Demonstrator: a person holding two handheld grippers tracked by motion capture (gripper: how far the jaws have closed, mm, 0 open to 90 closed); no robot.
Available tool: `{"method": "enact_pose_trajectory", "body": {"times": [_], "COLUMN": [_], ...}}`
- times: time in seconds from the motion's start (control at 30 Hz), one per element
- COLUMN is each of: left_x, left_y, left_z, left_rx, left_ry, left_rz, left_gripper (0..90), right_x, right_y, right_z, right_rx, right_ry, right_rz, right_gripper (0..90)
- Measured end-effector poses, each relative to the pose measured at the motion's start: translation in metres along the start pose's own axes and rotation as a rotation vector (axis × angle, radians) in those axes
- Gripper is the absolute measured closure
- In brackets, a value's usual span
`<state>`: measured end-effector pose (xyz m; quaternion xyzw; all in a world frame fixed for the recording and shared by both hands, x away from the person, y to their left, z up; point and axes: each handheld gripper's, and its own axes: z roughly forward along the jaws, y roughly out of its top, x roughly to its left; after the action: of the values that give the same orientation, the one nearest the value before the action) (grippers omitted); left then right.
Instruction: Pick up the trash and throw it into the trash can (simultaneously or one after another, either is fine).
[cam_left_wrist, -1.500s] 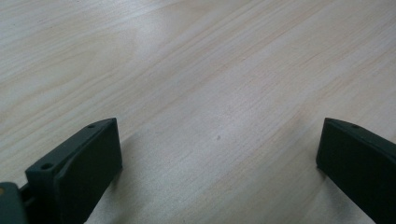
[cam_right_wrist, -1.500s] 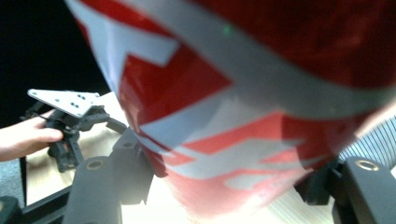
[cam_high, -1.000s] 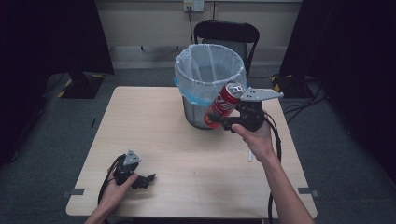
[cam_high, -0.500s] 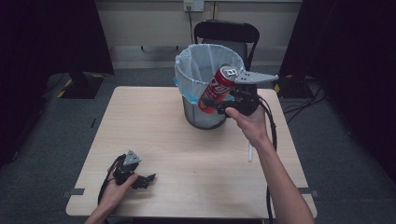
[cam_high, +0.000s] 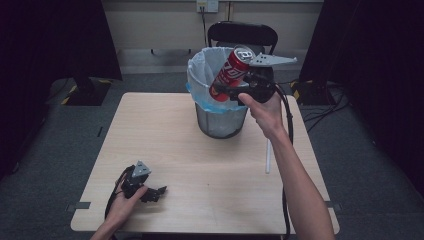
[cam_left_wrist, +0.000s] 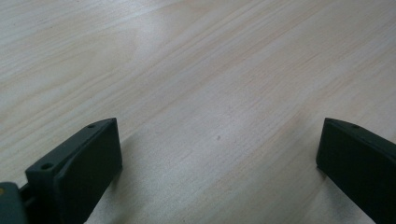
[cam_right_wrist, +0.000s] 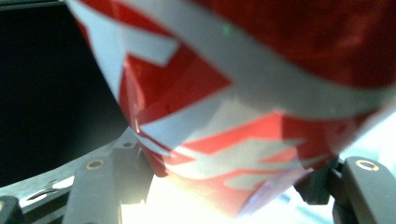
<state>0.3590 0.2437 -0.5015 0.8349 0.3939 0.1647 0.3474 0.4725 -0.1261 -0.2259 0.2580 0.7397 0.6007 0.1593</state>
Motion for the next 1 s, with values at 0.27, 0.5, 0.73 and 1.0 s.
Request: {"method": "enact_pose_trajectory", "body": {"times": [0.27, 0.5, 0.73, 1.0], "left_x": [0.000, 0.000, 0.000, 0.000], "left_y": [0.000, 0.000, 0.000, 0.000], "left_z": [0.000, 0.000, 0.000, 0.000], "left_rx": [0.000, 0.001, -0.005, -0.005], "left_ry": [-0.001, -0.001, 0.002, 0.002], "left_rz": [-0.001, 0.000, -0.003, -0.004], "left_gripper": [0.0, 0.0, 0.0, 0.0], "right_x": [-0.016, -0.033, -0.048, -0.065], "right_y": [0.014, 0.018, 0.024, 0.020], "right_z": [0.008, 0.020, 0.031, 0.039], "right_rx": [-0.032, -0.020, -0.009, 0.009], "right_ry": [-0.025, -0.069, -0.134, -0.235], "right_rz": [0.026, 0.042, 0.059, 0.110], "right_gripper": [34.6, 34.6, 34.4, 33.8]}}
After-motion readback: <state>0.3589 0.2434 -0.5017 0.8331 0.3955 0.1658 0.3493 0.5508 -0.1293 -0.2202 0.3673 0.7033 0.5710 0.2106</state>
